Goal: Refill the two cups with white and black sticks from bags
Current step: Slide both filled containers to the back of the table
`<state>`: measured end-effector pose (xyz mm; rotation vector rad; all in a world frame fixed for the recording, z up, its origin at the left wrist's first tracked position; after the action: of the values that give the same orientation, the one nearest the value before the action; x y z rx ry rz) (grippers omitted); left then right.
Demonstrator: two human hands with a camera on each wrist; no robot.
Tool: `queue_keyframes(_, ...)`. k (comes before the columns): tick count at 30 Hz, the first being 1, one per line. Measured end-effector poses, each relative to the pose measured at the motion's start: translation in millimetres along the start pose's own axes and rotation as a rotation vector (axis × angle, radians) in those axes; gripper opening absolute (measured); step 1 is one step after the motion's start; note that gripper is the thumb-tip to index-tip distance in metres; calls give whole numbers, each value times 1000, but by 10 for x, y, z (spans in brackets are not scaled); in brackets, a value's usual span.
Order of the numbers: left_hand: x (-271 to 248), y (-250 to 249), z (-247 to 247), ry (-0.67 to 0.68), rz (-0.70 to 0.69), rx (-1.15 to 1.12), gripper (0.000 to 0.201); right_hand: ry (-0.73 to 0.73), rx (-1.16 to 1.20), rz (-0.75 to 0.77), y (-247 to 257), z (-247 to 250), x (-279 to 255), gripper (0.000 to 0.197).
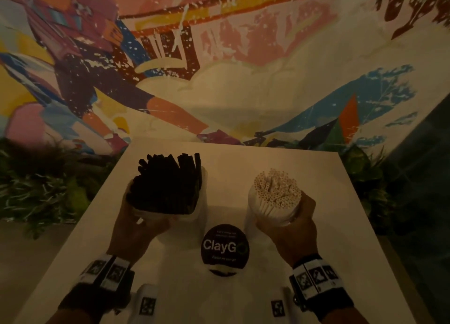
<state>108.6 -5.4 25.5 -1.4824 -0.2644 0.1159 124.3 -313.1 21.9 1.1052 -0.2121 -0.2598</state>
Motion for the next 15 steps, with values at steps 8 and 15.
queue_keyframes(8, 1011, 63, -388, 39, 3, 48, 97, -26, -80, -42, 173, -362, 876, 94)
queue_keyframes(15, 1762, 192, -733, 34, 33, 70, 117, -55, -55, 9, 175, -656, 1532, 99)
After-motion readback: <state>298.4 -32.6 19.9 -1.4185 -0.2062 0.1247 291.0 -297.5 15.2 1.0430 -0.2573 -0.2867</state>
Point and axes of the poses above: each hand's wrist, its own x-axis towards the middle knuckle, its own z-axis out of the back of the hand, y = z × x, the point moved 2 cm from there along x, towards the middle knuckle, and after that the axes turned 6 degrees about -x, right-handed, at the moved point
